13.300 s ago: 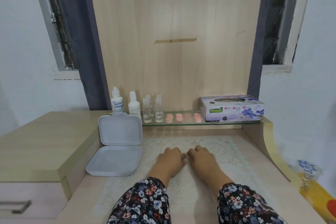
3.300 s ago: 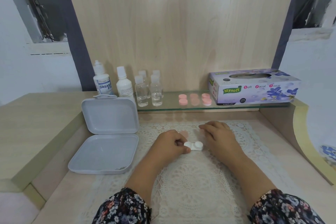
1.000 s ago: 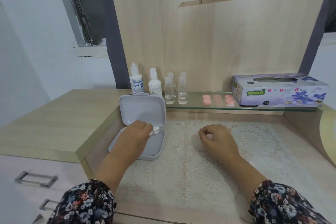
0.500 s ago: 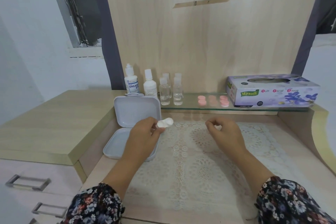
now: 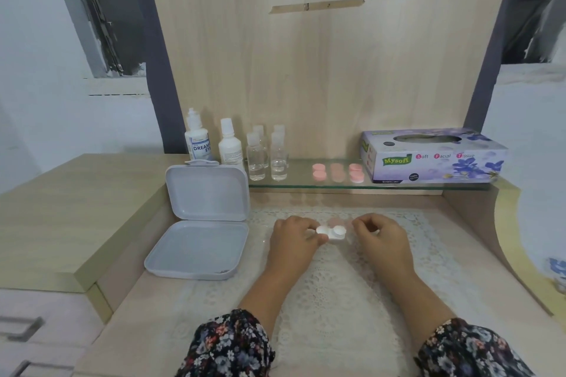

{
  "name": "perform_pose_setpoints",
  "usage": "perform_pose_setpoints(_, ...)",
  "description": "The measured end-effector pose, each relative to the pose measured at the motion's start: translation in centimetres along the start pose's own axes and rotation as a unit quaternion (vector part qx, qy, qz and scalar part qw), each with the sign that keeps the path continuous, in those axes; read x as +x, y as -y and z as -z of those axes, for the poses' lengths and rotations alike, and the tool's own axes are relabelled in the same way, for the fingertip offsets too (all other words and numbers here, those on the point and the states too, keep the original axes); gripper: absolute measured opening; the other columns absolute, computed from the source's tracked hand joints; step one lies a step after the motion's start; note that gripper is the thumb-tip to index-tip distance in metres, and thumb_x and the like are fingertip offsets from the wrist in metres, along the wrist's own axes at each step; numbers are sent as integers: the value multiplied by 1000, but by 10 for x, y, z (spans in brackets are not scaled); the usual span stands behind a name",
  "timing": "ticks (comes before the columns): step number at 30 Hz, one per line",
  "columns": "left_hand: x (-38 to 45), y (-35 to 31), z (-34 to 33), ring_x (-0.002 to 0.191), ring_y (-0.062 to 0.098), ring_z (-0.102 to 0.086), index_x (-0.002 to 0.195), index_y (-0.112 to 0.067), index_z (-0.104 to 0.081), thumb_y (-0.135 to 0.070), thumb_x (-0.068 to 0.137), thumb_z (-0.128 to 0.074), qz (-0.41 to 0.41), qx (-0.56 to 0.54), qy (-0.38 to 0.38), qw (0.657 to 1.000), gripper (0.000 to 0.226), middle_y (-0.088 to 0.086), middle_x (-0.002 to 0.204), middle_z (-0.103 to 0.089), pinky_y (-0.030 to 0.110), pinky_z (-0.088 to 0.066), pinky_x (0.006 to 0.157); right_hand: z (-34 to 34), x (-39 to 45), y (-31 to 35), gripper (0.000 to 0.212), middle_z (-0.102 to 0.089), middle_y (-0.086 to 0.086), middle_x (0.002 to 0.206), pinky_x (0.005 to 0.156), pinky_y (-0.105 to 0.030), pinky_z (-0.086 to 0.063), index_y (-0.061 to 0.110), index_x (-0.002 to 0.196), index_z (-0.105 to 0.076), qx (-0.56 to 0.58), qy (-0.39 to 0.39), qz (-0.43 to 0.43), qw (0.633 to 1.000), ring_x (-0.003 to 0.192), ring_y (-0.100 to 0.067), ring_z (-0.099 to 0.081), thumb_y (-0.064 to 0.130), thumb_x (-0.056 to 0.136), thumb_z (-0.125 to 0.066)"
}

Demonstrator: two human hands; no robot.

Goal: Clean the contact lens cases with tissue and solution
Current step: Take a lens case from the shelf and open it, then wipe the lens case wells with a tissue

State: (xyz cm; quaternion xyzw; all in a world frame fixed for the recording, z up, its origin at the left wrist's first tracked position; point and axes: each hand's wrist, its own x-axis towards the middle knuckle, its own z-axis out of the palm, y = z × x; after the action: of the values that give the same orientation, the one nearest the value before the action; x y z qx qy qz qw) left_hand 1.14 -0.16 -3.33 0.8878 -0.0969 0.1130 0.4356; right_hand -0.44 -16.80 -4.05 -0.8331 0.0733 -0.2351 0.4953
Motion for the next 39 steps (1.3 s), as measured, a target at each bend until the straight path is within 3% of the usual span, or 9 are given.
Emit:
perform_pose_setpoints(3,-3,3,-3,106,15,-39,102,-24,-73,-32,83,-70,2,24,-5,1000,21,-7,107,-61,23,-30,85,0,1,-1,18,-65,11,78,70,-33,-47,29,72,-67,-4,-4,-1,1000,84,-14,-58,26,88,-61)
perform_pose_setpoints(9,-2,7,-5,110,13,-37,103,-30,-73,-39,82,-71,11,50,12,999,23,-11,111,-58,29,-33,97,0,0,1,20,-64,11,78,65,-28,-43,28,70,-67,5,-1,-6,1000,83,-11,-58,25,89,-60)
perform_pose_setpoints(21,-2,7,-7,112,13,-37,103,-31,-73,-40,80,-73,8,70,15,997,25,-12,114,-57,30,-32,99,3,-1,5,21,-64,8,72,60,-27,-43,24,70,-67,14,10,-17,1000,75,-11,-59,24,90,-61)
perform_pose_setpoints(30,-1,10,-10,115,12,-38,120,-26,-66,-45,82,-69,2,71,1,997,42,-12,118,-57,30,-32,101,2,-2,6,19,-66,11,79,66,-27,-44,28,73,-67,27,-3,-13,1000,81,-7,-59,25,90,-60)
perform_pose_setpoints(32,-2,10,-10,114,12,-40,114,-23,-69,-40,87,-66,-10,39,-19,999,32,-10,114,-59,30,-34,101,4,-2,9,18,-66,11,83,68,-24,-43,29,74,-67,40,-20,-3,999,85,-7,-59,24,90,-60)
perform_pose_setpoints(35,-3,7,-7,104,11,-43,90,-22,-70,-29,91,-62,-36,12,-54,998,10,-14,97,-60,30,-37,95,12,3,18,16,-65,11,83,70,-18,-40,27,77,-66,52,-58,37,996,86,-7,-59,21,90,-62)
perform_pose_setpoints(39,5,-19,0,98,8,-43,77,-23,-62,-24,91,-62,-87,-5,-74,993,14,-15,89,-59,21,-32,84,29,18,37,11,-62,16,80,71,-9,-37,22,82,-68,21,-101,112,988,82,-6,-55,20,91,-61)
